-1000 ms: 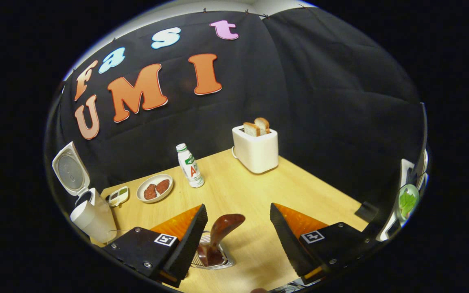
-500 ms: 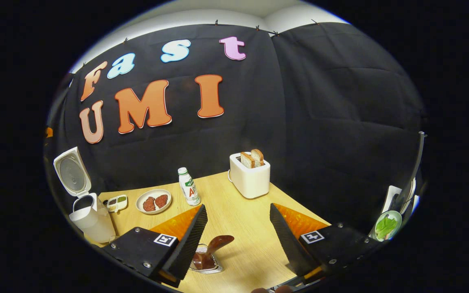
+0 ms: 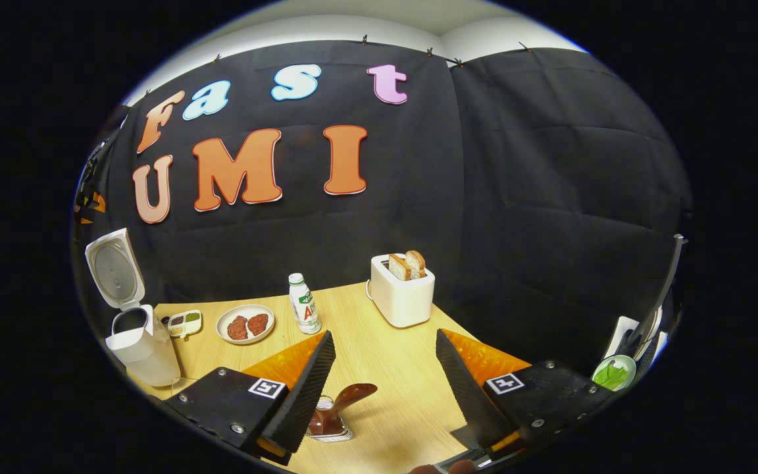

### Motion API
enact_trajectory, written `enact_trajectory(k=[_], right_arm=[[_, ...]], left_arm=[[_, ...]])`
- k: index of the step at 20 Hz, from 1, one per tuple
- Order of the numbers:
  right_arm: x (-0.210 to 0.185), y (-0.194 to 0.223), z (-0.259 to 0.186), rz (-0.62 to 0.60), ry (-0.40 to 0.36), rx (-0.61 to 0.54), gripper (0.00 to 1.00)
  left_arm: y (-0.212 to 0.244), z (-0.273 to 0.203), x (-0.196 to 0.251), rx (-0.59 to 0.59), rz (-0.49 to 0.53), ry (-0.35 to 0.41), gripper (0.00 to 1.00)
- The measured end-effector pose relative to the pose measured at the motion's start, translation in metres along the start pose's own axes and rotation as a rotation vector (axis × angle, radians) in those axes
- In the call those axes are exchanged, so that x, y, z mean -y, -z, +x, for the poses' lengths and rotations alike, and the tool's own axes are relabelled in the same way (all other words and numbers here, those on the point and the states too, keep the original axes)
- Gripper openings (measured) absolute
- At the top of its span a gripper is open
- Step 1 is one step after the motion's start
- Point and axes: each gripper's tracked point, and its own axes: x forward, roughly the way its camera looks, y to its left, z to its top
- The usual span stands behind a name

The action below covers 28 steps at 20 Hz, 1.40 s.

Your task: Close the left gripper, press the button to open the rice cooker; take a wooden spoon from the chopstick holder with the right hand, scoop a spoonful of rice and pour it into the rice cooker, then put the wooden spoon back into the chopstick holder.

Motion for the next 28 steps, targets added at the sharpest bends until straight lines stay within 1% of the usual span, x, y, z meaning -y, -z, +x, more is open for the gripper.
enact_trajectory(k=[2, 5, 6, 7, 8, 10, 12, 13, 15, 19, 20, 22, 24, 28], right_arm=[[0.002, -0.003, 0.000, -0.004, 0.003, -0.003, 0.95], [0.005, -0.011, 0.002, -0.016, 0.013, 0.010, 0.95], [0.002, -0.013, 0.002, -0.005, 0.004, 0.012, 0.95], [-0.002, -0.015, 0.000, 0.009, -0.012, 0.006, 0.95], [-0.006, -0.019, -0.003, 0.023, -0.028, 0.009, 0.95], [-0.014, -0.026, -0.008, 0.031, -0.055, 0.020, 0.95], [-0.019, -0.032, -0.012, 0.018, -0.074, 0.038, 0.95], [-0.022, -0.036, -0.015, 0.010, -0.089, 0.046, 0.95], [-0.030, -0.041, -0.017, -0.008, -0.121, 0.055, 0.95], [-0.044, -0.053, -0.027, -0.038, -0.185, 0.089, 0.95], [-0.048, -0.055, -0.031, -0.044, -0.201, 0.093, 0.95], [-0.053, -0.058, -0.038, -0.054, -0.231, 0.104, 0.95], [-0.057, -0.060, -0.043, -0.058, -0.255, 0.114, 0.95], [-0.062, -0.050, -0.049, -0.062, -0.294, 0.098, 0.95]], left_arm=[[0.010, 0.025, -0.004, -0.041, 0.028, -0.042, 1.00], [0.031, 0.039, 0.001, -0.122, 0.038, -0.028, 1.00], [0.036, 0.040, 0.003, -0.141, 0.033, -0.024, 1.00], [0.040, 0.041, 0.009, -0.145, 0.015, 0.002, 1.00], [0.050, 0.042, 0.007, -0.162, 0.014, -0.008, 1.00], [0.053, 0.042, 0.005, -0.160, 0.043, -0.011, 1.00], [0.058, 0.028, 0.008, -0.167, 0.062, -0.002, 1.00], [0.064, 0.004, 0.007, -0.165, 0.070, 0.002, 1.00], [0.077, -0.015, 0.013, -0.168, 0.092, 0.006, 1.00], [0.112, -0.049, 0.024, -0.186, 0.116, 0.015, 1.00], [0.125, -0.057, 0.026, -0.202, 0.106, 0.025, 1.00], [0.154, -0.071, 0.033, -0.239, 0.047, 0.046, 1.00], [0.180, -0.085, 0.037, -0.255, 0.019, 0.064, 1.00], [0.234, -0.102, 0.039, -0.311, -0.029, 0.064, 1.00]])
